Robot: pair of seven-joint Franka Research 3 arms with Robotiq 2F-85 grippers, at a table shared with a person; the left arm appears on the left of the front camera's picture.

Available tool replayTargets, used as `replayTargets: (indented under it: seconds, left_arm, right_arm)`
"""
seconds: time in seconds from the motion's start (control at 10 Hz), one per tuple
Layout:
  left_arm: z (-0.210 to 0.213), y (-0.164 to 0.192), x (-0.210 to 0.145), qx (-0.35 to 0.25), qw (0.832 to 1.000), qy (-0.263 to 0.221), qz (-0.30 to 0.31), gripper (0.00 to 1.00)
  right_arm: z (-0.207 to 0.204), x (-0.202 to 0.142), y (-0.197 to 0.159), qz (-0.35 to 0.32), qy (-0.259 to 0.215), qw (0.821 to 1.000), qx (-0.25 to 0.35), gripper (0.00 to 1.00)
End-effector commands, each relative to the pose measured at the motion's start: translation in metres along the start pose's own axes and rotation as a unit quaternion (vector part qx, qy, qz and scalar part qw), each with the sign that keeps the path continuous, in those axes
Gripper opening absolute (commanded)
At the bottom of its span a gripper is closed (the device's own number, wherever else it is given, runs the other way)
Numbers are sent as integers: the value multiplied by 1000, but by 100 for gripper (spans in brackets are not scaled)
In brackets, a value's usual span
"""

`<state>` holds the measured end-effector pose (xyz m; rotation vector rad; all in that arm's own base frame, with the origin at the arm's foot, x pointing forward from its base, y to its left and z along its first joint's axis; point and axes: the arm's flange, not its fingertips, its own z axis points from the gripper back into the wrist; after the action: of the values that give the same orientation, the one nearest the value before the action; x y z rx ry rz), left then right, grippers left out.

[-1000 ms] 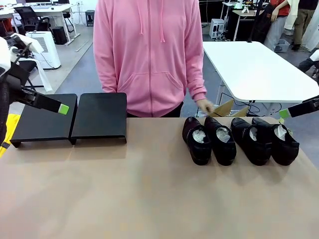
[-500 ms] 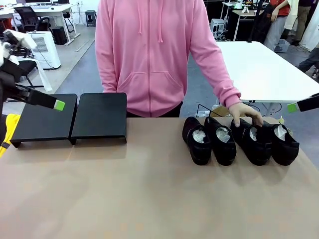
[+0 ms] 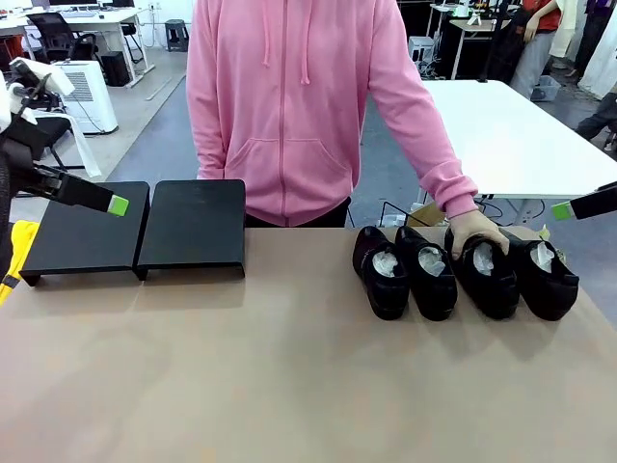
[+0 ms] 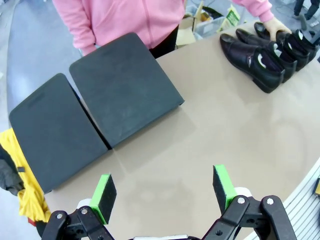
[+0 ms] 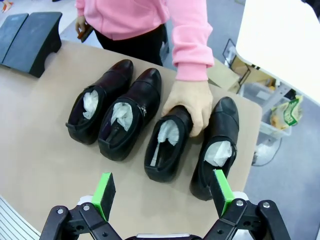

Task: Organize the shoes by placing them on the stand.
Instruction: Pick up one Shoe and place it in the middle of the table.

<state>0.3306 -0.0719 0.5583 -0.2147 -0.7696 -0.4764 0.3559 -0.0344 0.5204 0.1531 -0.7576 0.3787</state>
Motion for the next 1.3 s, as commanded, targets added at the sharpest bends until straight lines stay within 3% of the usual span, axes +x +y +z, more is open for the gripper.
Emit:
replayTargets:
  seconds: [0.0,0.6,0.8,1.0,1.2]
  left_arm:
    - [0,3,-1,-1,1000,2,-5,100]
    - [0,3,-1,-1,1000,2,-5,100]
    - [0,3,-1,-1,1000,2,-5,100]
    - [0,3,-1,-1,1000,2,-5,100]
    - [0,3,-1,-1,1000,2,-5,100]
  right_arm:
    - [-1,0,0,0,-1,1000,2,100]
    - [0,0,0,0,0,1000,0,100]
    - [-5,33,16,-1,33,999,-6,100]
    - [-30,68,40,8,120,993,0,100]
    - [-60,102,74,32,156,987,4,100]
